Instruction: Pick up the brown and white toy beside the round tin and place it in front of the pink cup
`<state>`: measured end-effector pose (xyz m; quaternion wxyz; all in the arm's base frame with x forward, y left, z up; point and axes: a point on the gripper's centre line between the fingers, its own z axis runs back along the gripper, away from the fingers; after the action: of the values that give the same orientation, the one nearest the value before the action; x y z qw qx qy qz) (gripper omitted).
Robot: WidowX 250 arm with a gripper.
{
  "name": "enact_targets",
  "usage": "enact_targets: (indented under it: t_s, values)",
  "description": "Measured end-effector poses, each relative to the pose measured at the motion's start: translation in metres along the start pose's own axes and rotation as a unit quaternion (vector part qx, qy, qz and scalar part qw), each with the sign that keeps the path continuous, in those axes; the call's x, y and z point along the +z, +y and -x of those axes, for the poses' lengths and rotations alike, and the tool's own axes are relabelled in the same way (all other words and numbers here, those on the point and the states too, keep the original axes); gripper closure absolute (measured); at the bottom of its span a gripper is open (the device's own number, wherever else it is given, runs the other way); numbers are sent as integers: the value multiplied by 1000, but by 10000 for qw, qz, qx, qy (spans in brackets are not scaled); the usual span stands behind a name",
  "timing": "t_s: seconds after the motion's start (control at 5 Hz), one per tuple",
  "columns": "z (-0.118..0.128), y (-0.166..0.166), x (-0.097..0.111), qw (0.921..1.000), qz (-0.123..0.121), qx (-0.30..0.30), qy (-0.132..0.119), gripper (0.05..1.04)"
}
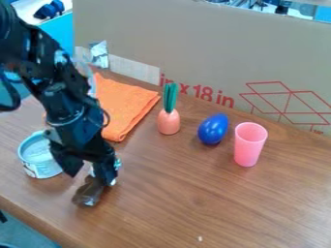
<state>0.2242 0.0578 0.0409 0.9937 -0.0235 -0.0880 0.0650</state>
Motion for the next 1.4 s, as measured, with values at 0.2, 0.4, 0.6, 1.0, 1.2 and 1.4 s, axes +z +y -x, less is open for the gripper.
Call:
enact_targets:
  t_s: [0.2,0.4,0.6,1.0,1.2,1.4]
  values:
    - [6,8,-8,9992,-220,335,-47,126]
    - [14,14,-5,9961,-208,798,-304,403]
    - [16,12,6,9932,-87,1036,-515,660]
    - [1,-18,51,9989,176,282,-337,957]
    - [-16,-47,55,9977,244,-583,-243,989]
    - [-23,-76,42,9871,636,-1469,-28,990]
